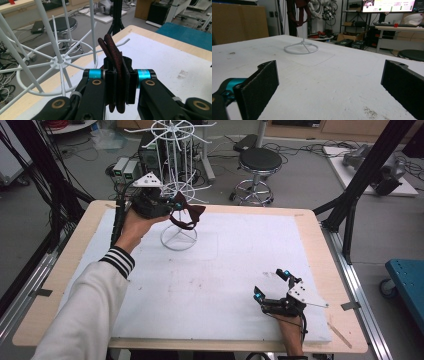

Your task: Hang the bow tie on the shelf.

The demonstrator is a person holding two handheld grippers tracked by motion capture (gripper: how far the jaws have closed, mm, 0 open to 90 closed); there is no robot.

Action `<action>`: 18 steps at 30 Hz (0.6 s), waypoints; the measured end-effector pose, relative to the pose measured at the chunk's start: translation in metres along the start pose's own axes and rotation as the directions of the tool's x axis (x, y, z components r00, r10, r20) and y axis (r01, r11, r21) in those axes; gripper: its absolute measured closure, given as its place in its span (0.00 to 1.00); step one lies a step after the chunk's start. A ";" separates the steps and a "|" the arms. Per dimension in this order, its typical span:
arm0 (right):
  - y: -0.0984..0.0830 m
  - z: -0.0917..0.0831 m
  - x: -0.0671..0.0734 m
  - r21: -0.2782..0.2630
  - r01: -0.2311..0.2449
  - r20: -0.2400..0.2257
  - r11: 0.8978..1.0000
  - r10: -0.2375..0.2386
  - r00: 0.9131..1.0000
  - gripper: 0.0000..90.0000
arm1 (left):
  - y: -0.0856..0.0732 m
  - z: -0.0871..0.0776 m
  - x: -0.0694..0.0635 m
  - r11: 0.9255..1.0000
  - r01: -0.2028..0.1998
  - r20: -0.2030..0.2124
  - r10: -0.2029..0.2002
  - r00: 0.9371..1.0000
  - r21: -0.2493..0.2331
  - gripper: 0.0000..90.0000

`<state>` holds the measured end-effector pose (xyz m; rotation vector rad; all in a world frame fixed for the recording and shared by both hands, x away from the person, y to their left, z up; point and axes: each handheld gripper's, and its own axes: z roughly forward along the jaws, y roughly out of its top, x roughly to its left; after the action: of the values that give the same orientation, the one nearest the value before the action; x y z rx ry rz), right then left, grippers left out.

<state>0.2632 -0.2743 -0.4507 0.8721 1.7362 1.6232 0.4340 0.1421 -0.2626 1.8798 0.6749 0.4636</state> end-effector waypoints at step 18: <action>-0.001 -0.001 0.000 -0.016 -0.002 0.007 1.000 0.002 1.000 0.01 | 0.003 -0.008 -0.004 0.994 0.020 0.001 -0.020 1.000 -0.103 0.21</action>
<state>0.2620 -0.2753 -0.4515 0.8710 1.7160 1.6311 0.4270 0.1443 -0.2568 1.7743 0.6571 0.4771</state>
